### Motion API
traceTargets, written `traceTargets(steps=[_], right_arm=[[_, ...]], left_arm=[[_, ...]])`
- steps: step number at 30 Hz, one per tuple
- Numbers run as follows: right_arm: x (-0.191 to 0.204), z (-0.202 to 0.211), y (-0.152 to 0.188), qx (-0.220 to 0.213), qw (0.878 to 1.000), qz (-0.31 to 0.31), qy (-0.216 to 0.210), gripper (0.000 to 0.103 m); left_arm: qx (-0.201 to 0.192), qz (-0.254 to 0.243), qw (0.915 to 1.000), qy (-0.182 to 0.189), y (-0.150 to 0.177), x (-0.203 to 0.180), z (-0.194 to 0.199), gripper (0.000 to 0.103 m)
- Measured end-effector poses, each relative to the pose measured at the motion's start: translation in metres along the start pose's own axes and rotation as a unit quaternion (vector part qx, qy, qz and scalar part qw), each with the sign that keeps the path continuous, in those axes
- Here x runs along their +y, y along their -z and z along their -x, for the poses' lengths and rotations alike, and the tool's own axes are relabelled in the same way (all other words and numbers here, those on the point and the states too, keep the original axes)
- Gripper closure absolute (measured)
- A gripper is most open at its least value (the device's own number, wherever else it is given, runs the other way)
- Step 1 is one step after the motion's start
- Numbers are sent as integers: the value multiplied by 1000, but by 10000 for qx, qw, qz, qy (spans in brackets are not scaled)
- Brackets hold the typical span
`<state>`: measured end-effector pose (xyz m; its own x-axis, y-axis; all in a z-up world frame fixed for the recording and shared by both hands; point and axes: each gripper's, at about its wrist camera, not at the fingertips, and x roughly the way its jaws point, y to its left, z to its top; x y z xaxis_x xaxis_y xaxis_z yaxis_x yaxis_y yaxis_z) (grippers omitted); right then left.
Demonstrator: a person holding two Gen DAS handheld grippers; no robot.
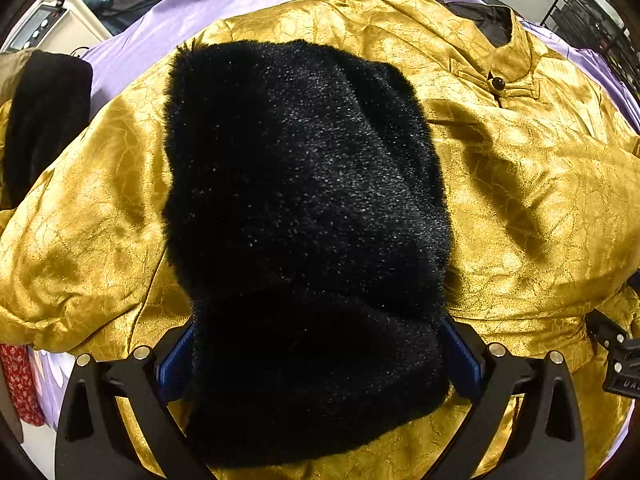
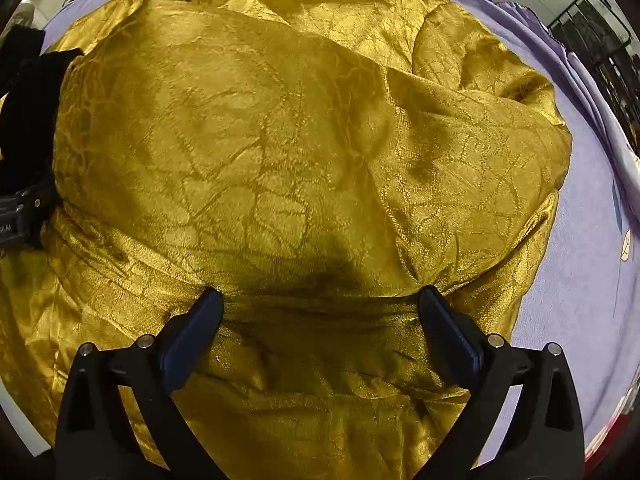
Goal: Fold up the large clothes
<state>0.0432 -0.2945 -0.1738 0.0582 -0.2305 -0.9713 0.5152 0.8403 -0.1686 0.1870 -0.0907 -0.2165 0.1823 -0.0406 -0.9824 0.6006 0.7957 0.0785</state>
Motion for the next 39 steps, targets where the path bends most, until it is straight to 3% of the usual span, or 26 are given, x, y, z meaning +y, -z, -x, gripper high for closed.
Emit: traceTargets(steps=[8,14,17,20,25,32,36,39], right_arm=[[17,-12,-13,-18,9997,-227,10,5],[12,-5,-14,126,9998,-154,-80,5],[5,21,-14,-320,9986,-394,-118,5],[9,46,1,-616,9965,-545,-152,5],[25,57,37,-516,9959,-624,-404,5],[46,54,93,-302,9955,-693,-563,5],[58,58,101,-338,9964,-578,-512,5],[65,66,101,-418,9962,-573,-497,5]], left_arm=[[91,26,10000,21,-5,13,-8,5],[-59,-62,9999,-110,0,-4,-3,5],[-266,-135,9993,-243,5,-5,16,6],[-583,-166,9978,-274,17,-1,38,6],[-772,-139,9966,-271,47,10,57,7],[-661,162,9972,-297,93,45,65,7],[-912,387,9943,-402,103,74,80,8],[-1232,475,9896,-573,92,101,98,9]])
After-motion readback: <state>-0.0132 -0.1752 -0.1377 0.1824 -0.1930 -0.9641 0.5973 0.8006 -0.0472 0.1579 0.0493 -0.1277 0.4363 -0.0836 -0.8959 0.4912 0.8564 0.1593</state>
